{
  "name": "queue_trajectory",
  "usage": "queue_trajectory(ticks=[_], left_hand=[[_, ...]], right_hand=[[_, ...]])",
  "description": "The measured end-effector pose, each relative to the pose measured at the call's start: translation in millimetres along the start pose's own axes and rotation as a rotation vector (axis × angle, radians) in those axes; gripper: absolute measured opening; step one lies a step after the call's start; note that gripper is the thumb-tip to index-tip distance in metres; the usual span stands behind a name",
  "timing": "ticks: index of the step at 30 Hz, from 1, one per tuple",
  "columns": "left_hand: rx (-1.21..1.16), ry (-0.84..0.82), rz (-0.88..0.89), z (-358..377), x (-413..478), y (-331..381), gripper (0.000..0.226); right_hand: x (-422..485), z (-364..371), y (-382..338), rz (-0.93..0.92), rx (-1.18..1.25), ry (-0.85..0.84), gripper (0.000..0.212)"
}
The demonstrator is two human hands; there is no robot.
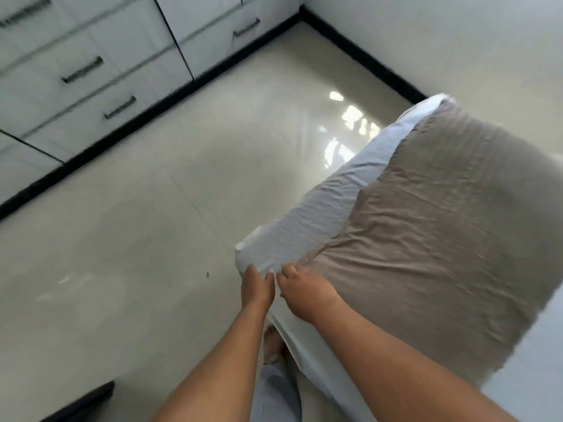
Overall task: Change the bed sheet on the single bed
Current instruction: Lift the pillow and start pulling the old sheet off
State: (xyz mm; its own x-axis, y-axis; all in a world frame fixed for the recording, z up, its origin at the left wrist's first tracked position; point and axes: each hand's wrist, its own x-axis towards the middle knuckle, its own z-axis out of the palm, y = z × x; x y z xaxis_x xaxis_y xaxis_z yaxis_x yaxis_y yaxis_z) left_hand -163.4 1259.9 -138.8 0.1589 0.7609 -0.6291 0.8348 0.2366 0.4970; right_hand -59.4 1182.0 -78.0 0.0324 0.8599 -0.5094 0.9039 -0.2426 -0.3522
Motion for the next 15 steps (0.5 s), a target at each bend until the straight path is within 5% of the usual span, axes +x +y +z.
queue_trajectory(ticks=[9, 15], left_hand=[[-0.137, 0.113, -0.153, 12, 122, -57, 0.047], [-0.144, 0.218, -0.133, 8, 136, -69, 0.012]], right_hand=[[143, 54, 18, 0.035, -0.056, -0.167, 0.057], [152, 68, 15, 0.007, -0.087, -0.168, 0.058]])
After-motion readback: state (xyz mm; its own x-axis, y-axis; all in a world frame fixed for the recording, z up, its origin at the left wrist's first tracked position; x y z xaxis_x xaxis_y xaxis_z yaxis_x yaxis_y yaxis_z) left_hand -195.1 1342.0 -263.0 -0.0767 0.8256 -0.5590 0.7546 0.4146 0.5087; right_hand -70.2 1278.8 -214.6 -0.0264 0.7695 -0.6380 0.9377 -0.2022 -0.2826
